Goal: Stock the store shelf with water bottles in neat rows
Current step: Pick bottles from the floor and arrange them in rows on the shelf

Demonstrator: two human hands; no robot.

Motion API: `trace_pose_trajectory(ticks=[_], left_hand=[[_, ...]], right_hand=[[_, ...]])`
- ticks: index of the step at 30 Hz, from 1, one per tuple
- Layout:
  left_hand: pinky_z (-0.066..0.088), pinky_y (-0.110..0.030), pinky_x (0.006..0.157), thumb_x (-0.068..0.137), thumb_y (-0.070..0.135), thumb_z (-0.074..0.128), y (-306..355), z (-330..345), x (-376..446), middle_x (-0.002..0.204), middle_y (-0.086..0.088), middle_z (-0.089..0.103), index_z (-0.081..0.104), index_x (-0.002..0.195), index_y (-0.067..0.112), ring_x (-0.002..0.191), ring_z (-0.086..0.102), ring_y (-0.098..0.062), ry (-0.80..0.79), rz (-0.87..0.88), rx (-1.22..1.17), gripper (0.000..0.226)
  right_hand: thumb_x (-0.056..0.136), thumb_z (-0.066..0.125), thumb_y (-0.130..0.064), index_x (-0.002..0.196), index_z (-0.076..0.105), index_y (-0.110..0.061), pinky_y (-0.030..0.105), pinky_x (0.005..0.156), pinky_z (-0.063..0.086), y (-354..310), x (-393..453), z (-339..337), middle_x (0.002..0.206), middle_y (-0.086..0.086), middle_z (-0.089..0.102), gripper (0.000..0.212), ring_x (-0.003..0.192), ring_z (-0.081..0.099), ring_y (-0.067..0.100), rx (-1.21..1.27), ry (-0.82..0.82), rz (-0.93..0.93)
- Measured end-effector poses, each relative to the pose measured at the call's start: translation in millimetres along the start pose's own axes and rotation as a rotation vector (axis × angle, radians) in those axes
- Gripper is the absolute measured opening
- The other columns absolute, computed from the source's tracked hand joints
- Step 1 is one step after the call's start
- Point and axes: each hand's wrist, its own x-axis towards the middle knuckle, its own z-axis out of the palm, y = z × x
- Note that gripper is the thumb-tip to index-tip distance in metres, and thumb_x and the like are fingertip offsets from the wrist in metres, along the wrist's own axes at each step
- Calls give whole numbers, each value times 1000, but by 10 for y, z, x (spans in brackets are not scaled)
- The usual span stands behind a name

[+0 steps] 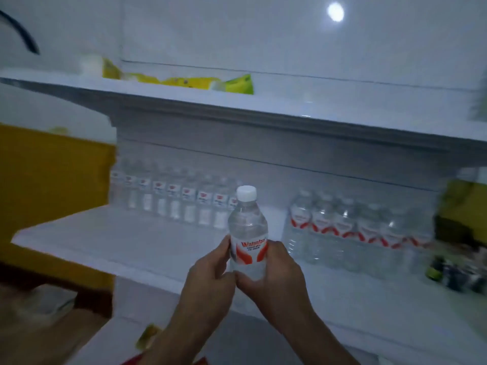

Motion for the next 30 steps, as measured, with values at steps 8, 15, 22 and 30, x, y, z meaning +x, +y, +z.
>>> trace_pose_trajectory(ticks=[8, 15, 22, 30], left_hand=[[39, -18, 105, 77, -6, 44, 227, 1758, -281, 126, 15, 59, 48, 137, 23, 116, 53, 7, -416, 83, -89, 67], [37, -6, 97, 87, -7, 45, 153, 2570, -449, 133, 14, 53, 40, 142, 26, 121, 50, -1, -584, 161, -56, 64], [22, -8, 103, 93, 2, 48, -55, 3133, -2, 139, 15, 38, 31, 147, 21, 129, 35, 1, -613, 225, 32, 60], [33, -5, 93, 68, 51, 40, -1231, 3090, 577, 91, 10, 72, 78, 81, 23, 84, 68, -3, -653, 374, 606, 48]], right_hand=[[71, 73, -56, 95, 40, -48, 28, 82, 52, 926, -783, -1512, 107, -15, 59, 41, 96, 61, 7, -205, 189, 333], [71, 72, -62, 100, 38, -48, 18, 81, 48, 1474, -1163, -1926, 102, -17, 54, 46, 90, 56, 2, -248, 305, 513], [55, 67, -72, 108, 51, -39, 28, 85, 54, 2193, -782, -2094, 104, -17, 63, 63, 94, 61, -1, -146, 405, 539], [73, 83, -32, 116, 61, -21, 18, 79, 43, 3217, 201, -1973, 113, -3, 67, 50, 101, 63, 12, -160, 321, 566]])
